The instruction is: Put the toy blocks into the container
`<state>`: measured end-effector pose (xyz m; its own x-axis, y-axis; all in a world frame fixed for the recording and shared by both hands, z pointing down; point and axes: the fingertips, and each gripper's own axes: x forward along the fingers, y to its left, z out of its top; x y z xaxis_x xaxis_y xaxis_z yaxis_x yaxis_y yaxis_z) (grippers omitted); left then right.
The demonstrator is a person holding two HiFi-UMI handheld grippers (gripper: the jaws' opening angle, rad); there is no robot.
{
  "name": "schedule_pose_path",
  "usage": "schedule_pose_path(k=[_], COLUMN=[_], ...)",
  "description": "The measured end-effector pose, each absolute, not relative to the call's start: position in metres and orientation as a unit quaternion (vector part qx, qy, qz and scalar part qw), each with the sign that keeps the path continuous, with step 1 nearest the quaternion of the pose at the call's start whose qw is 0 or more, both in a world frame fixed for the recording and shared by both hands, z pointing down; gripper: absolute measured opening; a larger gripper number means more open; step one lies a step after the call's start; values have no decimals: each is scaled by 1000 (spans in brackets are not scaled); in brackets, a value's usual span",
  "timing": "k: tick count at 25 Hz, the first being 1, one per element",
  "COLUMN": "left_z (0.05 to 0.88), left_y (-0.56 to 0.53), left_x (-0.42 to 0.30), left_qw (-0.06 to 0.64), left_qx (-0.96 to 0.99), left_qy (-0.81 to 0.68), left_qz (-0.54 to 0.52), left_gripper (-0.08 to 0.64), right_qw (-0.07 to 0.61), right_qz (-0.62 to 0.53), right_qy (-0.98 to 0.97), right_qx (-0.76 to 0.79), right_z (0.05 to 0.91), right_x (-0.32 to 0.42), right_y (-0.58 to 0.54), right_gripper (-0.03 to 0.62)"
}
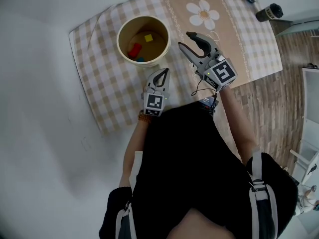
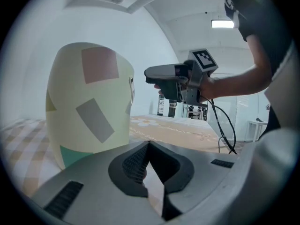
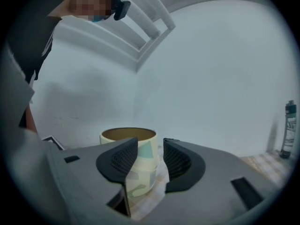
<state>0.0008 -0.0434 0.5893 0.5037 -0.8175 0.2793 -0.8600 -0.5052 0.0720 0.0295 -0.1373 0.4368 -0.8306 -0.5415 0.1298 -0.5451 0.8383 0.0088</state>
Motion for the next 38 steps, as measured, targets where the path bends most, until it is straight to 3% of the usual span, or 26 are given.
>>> schedule_pose_path(k=[6,13,38], left_z=[590,589,589], left_y=[-43,-43,-43], left_x=[0,1,1], left_qw=[102,102,102], left_qx=[861,862,861], left_qy=[-487,-486,-487], left_qz=[104,105,104], left_gripper=[6,6,6], right_qw=[94,129,147], right_qz=[22,29,43], right_qy=[-953,-935,-934], right_qx=[287,329,322], right_z=[493,545,567], right_x=[40,47,45], right_y=[-117,-109,-102], right_gripper=[173,9,6])
